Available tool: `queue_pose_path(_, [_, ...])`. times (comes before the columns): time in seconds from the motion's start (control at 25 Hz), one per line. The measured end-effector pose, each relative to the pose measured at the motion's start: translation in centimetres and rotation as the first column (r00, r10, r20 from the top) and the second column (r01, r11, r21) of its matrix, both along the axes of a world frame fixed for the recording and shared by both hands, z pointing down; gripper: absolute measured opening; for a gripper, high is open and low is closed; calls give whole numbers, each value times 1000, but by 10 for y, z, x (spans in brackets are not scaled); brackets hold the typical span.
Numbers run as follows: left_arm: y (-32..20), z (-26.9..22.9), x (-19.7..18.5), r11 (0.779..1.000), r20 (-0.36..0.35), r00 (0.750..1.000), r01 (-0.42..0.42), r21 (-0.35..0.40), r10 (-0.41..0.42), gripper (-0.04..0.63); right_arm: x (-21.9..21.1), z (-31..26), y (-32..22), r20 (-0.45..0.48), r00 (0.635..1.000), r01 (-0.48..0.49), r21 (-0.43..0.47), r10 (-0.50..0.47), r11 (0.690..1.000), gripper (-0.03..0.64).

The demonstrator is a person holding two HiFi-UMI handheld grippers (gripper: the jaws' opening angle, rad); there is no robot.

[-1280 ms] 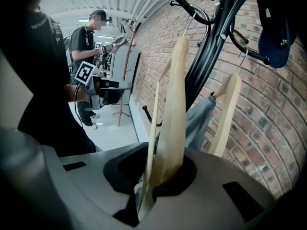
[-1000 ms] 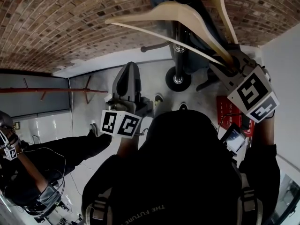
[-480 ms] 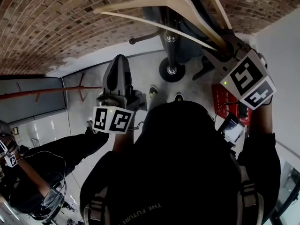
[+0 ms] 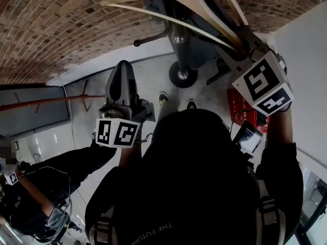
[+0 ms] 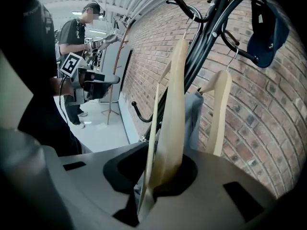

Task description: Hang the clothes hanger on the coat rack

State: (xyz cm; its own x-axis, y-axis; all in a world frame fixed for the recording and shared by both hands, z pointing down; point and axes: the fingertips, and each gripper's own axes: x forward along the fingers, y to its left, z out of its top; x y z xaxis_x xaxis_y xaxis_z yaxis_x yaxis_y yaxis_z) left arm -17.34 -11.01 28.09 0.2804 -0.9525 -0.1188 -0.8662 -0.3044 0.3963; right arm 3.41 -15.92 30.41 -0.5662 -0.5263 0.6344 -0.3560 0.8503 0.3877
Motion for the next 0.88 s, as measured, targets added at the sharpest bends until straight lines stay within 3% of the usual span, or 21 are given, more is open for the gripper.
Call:
queue_pose_path(0.28, [2,-2,0,1000,2,1000,-3,3,3,20,-2,-14,0,59,998,-12,34,10,999,104])
queue_pose_path(0.88, [-1,-5,1,1000,2,1000,-4,2,4,21,-12,-35,8,161,986,39,41,-45,998,143])
